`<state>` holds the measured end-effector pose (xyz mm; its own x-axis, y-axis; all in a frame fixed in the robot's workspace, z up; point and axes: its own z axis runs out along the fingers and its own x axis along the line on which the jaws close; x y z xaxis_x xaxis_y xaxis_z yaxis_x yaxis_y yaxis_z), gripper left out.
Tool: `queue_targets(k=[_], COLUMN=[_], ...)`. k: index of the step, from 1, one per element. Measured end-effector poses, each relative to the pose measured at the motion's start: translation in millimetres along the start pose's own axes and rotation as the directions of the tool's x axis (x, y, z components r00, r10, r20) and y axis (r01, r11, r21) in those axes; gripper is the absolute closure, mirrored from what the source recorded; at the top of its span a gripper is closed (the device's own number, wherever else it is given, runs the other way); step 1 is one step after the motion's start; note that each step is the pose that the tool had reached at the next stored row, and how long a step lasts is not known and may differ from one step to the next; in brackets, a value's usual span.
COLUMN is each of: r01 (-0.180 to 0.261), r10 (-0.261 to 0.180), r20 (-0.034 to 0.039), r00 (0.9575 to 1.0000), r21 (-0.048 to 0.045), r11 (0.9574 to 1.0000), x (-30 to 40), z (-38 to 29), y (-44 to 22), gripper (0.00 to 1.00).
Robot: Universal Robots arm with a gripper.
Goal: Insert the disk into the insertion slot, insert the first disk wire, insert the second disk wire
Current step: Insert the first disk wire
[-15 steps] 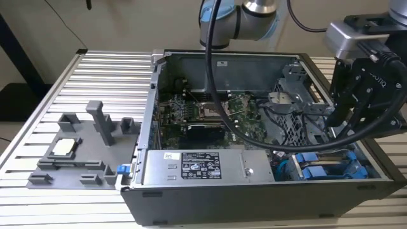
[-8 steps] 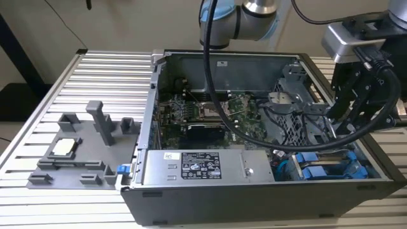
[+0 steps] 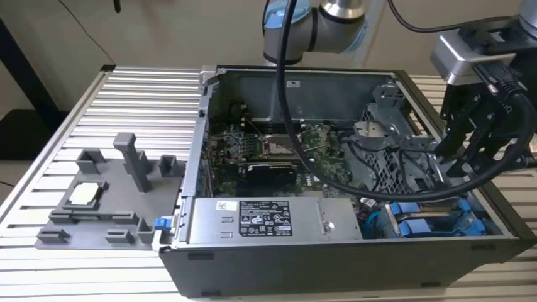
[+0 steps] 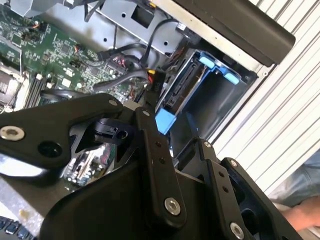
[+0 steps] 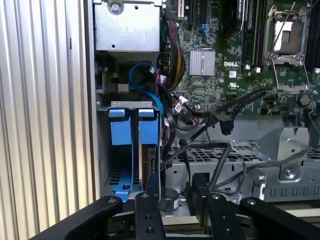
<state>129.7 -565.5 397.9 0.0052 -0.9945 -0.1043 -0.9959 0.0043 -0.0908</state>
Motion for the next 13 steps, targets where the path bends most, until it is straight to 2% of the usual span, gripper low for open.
queue_targets(k=[3,5,7,8,13], r01=[0.002,0.004,0.007,0.009,0.029], r10=[-0.002,-0.004,-0.008,-0.01,-0.029], r20=[0.0076,0.0227,0.0335,0.0359,0.0384], r00=[1.0,0.9997,0.9994,0.9993,0.9988], r21=[0.0023,0.0079,0.0106,0.0106,0.0086], r11=[1.0,1.0,0.9999,0.9999,0.9995], x=[-0.1,-0.1,-0.2,-0.2,0.0], z=[0.7,0.7,0.7,0.9,3.4], y=[-2.5,-2.6,-3.0,-3.6,-10.2], gripper=[0.6,0.6,0.6,0.6,0.6])
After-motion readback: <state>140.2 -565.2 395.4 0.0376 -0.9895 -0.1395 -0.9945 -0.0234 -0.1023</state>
